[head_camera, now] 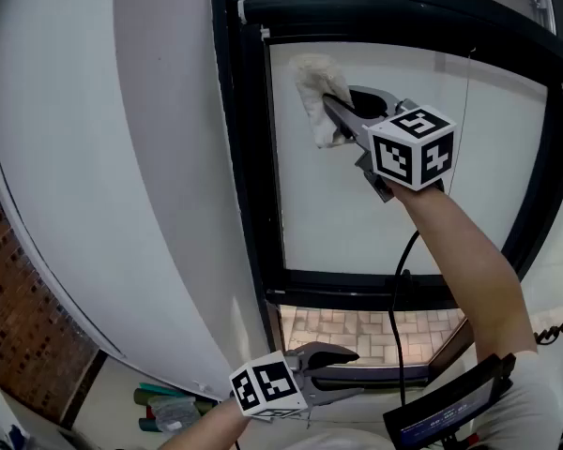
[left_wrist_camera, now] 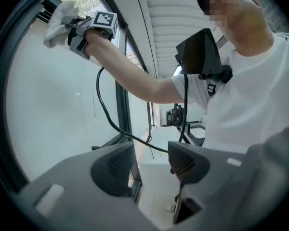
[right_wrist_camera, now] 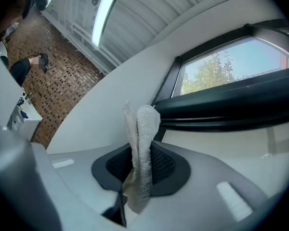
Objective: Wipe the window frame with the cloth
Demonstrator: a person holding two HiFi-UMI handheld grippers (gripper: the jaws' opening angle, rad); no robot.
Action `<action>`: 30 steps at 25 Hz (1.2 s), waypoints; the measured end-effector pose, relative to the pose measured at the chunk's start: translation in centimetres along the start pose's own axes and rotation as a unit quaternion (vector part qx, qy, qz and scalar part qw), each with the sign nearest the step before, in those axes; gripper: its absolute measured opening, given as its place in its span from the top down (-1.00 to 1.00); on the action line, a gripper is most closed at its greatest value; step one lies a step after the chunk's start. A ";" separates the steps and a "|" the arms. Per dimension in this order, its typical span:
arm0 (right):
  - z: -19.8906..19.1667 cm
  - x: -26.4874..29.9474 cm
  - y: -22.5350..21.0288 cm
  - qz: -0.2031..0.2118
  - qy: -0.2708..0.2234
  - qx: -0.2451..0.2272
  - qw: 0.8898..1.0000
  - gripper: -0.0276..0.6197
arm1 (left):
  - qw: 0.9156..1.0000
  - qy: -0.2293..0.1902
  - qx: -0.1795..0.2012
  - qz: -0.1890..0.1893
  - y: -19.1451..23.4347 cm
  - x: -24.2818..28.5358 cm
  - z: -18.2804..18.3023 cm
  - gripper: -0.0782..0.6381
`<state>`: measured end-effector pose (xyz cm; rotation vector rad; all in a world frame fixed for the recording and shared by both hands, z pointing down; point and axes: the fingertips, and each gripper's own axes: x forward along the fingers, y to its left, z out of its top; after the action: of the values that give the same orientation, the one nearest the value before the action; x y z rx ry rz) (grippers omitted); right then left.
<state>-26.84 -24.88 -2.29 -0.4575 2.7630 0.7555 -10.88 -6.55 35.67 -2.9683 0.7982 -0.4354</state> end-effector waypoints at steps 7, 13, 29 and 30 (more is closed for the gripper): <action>6.8 5.7 -4.1 -0.003 -0.049 -0.006 0.999 0.69 | 1.000 -0.011 -0.016 0.012 0.9 0.9 1.7 0.10; 6.4 4.8 -9.7 -0.044 -0.039 0.004 0.998 0.69 | 0.999 -0.020 -0.011 0.023 2.0 2.1 1.4 0.10; 5.2 -10.8 -23.2 -0.147 -0.028 -0.011 0.989 0.69 | 0.998 -0.016 0.000 -0.067 1.7 10.2 3.5 0.10; 5.2 -12.4 -24.2 -0.157 -0.026 -0.012 0.987 0.69 | 0.997 -0.015 0.000 -0.075 1.3 10.9 3.7 0.10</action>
<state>-6.00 -39.06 -13.73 -0.8409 2.5487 0.7115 -1.45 -13.23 34.81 -3.0391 0.5748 -0.3964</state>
